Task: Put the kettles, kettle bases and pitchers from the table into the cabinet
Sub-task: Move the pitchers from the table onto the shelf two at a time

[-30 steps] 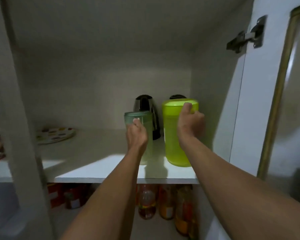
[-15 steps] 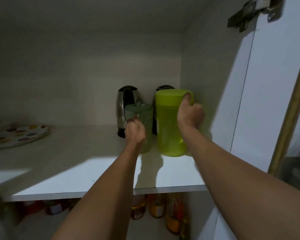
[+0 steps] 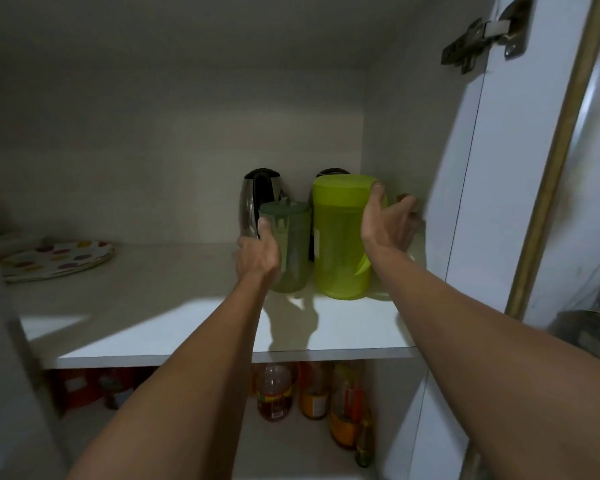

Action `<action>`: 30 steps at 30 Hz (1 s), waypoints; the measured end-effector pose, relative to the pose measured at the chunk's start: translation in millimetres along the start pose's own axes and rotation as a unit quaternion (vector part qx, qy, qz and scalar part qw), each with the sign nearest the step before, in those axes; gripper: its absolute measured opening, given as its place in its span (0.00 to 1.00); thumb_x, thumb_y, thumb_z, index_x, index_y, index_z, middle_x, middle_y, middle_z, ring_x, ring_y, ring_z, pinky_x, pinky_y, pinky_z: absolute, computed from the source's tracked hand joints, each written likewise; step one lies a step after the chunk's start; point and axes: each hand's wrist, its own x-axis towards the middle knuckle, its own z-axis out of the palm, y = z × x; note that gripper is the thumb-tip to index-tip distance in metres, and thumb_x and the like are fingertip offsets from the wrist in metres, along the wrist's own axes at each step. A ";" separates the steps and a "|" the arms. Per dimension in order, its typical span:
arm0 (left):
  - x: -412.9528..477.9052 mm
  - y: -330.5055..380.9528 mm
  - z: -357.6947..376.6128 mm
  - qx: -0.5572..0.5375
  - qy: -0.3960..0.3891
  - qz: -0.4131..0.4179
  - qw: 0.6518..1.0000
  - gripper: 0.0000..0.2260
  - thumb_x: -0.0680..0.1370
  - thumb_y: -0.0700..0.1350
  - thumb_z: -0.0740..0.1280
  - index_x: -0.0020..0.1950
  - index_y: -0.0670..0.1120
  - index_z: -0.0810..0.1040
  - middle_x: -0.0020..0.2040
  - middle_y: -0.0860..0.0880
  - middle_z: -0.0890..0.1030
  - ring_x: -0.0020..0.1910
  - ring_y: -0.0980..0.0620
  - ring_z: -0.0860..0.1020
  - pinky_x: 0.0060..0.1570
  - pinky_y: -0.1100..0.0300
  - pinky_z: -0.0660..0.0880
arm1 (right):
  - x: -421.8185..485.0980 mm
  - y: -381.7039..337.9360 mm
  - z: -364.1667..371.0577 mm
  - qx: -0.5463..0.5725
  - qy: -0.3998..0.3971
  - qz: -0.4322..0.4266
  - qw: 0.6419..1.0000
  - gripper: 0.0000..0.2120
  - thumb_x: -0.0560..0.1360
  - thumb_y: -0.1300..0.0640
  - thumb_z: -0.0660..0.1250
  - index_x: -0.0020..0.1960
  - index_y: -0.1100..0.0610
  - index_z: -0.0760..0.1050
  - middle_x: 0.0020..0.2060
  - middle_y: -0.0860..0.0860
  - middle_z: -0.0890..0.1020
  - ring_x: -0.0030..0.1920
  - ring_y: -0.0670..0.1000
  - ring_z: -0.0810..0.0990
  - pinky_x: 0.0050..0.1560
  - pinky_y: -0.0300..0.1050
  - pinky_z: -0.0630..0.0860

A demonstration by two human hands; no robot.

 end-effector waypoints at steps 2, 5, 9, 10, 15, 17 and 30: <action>-9.3 -0.3 -13.4 0.011 0.012 0.005 1.000 0.34 0.82 0.63 0.47 0.74 0.37 0.63 0.72 0.34 0.68 0.69 0.35 0.69 0.65 0.45 0.67 | -10.3 -1.4 -7.2 -0.022 0.038 -0.062 0.997 0.25 0.78 0.41 0.60 0.66 0.59 0.66 0.64 0.61 0.72 0.65 0.62 0.71 0.61 0.54 0.68; -27.2 -2.1 -39.1 0.021 0.032 0.019 0.999 0.33 0.82 0.63 0.47 0.74 0.38 0.64 0.71 0.35 0.69 0.68 0.35 0.70 0.63 0.45 0.68 | -34.0 -10.1 -16.7 -0.038 0.065 -0.169 0.983 0.23 0.78 0.44 0.61 0.65 0.59 0.69 0.63 0.59 0.74 0.63 0.60 0.73 0.59 0.53 0.70; -54.4 -15.0 -89.2 0.028 0.078 0.066 0.994 0.32 0.82 0.62 0.46 0.66 0.37 0.72 0.64 0.36 0.76 0.61 0.38 0.75 0.53 0.49 0.69 | -87.9 -26.0 -18.2 -0.034 -0.008 -0.229 0.973 0.21 0.78 0.46 0.59 0.64 0.58 0.71 0.63 0.58 0.74 0.62 0.61 0.73 0.60 0.53 0.71; -63.7 -19.2 -107.0 0.034 0.097 0.076 0.992 0.31 0.82 0.61 0.47 0.63 0.37 0.74 0.62 0.37 0.77 0.59 0.38 0.76 0.52 0.50 0.68 | -107.4 -28.6 -17.1 -0.037 -0.029 -0.243 0.969 0.20 0.78 0.46 0.59 0.64 0.58 0.72 0.63 0.57 0.75 0.62 0.60 0.73 0.60 0.53 0.71; -120.9 -48.4 -224.9 0.087 0.200 0.069 0.974 0.27 0.84 0.57 0.50 0.64 0.36 0.74 0.65 0.35 0.75 0.64 0.37 0.73 0.59 0.50 0.67 | -235.2 -37.9 -9.8 -0.037 -0.150 -0.314 0.937 0.19 0.80 0.47 0.59 0.64 0.58 0.74 0.62 0.56 0.77 0.62 0.57 0.74 0.61 0.52 0.70; -144.5 -66.1 -280.0 0.112 0.239 0.058 0.963 0.27 0.83 0.57 0.51 0.64 0.35 0.73 0.65 0.34 0.75 0.64 0.36 0.73 0.59 0.49 0.68 | -293.2 -46.7 -3.9 -0.027 -0.208 -0.328 0.921 0.20 0.80 0.47 0.58 0.65 0.57 0.74 0.62 0.55 0.77 0.62 0.57 0.74 0.62 0.51 0.69; -359.4 -173.5 -601.6 0.222 0.507 -0.110 0.826 0.26 0.83 0.58 0.51 0.63 0.38 0.73 0.64 0.34 0.75 0.61 0.35 0.73 0.57 0.48 0.69 | -691.9 -105.1 -26.2 0.104 -0.559 -0.385 0.727 0.22 0.79 0.43 0.56 0.69 0.51 0.70 0.68 0.52 0.73 0.69 0.56 0.70 0.67 0.59 0.67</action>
